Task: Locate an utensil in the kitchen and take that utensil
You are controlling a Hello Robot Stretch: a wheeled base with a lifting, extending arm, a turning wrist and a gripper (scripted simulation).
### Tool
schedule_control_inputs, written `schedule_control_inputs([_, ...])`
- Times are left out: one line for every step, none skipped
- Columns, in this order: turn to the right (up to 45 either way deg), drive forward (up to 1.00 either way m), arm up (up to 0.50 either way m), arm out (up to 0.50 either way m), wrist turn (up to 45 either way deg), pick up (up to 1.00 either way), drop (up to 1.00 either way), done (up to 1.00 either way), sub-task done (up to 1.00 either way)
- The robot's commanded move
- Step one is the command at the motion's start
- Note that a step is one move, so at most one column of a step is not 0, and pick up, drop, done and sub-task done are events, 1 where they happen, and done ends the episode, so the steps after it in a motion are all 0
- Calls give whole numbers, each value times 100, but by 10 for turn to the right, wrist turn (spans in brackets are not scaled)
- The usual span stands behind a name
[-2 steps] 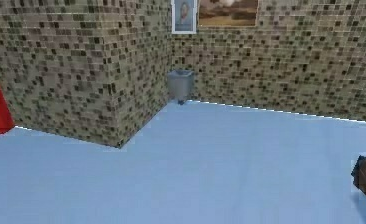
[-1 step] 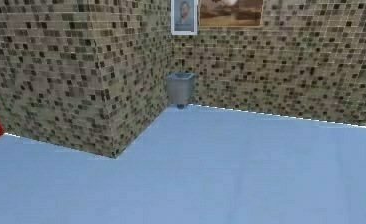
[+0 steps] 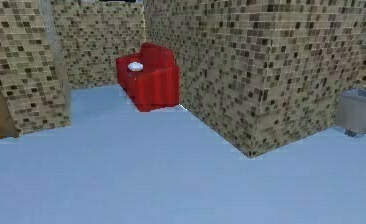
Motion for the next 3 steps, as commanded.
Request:
schedule_control_inputs([-450,0,0,0,0,0,0,0,0])
schedule_control_inputs([-180,0,0,0,0,0,0,0,0])
schedule_control_inputs([0,15,0,0,0,0,0,0,0])
